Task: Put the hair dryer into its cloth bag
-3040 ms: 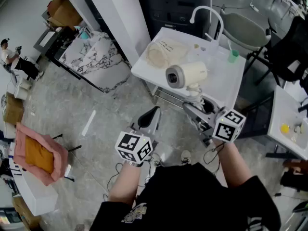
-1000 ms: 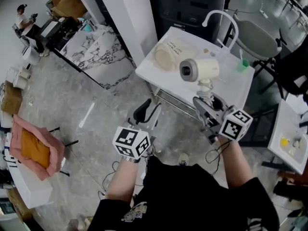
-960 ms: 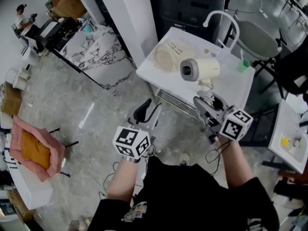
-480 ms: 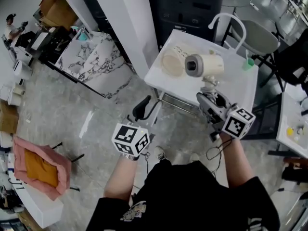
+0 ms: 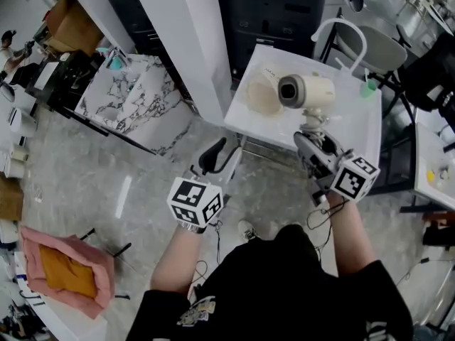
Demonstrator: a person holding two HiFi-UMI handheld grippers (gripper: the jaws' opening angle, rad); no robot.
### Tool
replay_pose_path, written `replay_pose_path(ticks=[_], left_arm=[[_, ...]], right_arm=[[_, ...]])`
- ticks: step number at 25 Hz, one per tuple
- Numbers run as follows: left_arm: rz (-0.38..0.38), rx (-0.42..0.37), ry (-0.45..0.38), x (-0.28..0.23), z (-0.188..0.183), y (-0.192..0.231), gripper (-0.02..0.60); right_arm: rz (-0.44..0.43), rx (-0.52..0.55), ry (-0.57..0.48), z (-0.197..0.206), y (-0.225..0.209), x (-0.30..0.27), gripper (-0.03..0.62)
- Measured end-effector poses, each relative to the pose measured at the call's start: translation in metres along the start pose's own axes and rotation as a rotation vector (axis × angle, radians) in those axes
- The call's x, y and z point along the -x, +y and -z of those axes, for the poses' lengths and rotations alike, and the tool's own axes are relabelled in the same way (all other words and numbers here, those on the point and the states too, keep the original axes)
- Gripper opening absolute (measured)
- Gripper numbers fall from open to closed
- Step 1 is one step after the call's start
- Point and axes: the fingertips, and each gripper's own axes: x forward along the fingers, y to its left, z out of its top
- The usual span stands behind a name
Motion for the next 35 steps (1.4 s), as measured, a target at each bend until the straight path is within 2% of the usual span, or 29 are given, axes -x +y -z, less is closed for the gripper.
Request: replay_pose_path(ticks=[5, 11, 14, 17, 21, 28, 35], left_arm=[[0.017, -0.002, 0.004, 0.004, 0.0, 0.02, 0.152], [0.03, 0.005, 0.011, -0.008, 0.001, 0.035, 0.153], [0.034, 0.009, 0.022, -0.018, 0.003, 0.041, 0.153], [0.037, 0.01, 0.034, -0.033, 0.003, 0.05, 0.152], [0.038, 0.007, 0.058, -0.06, 0.001, 0.07, 0.153], [0.052, -0.003, 0.113, -0.111, 0.005, 0.102, 0.153], [0.075, -0.007, 0.167, -0.173, 0.011, 0.129, 0.152]], right_arm=[[0.012, 0.016, -0.005, 0.003, 0.009, -0.016, 0.244], [0.032, 0.017, -0.005, 0.001, 0.001, -0.029, 0.244], [0.071, -0.021, 0.0, 0.005, -0.016, -0.031, 0.244], [0.059, -0.016, -0.002, -0.002, -0.026, -0.043, 0.244], [0.085, -0.051, 0.0, -0.005, -0.055, -0.061, 0.244], [0.047, -0.045, -0.007, -0.025, -0.088, -0.102, 0.244], [0.116, -0.121, 0.035, -0.022, -0.147, -0.124, 0.244]])
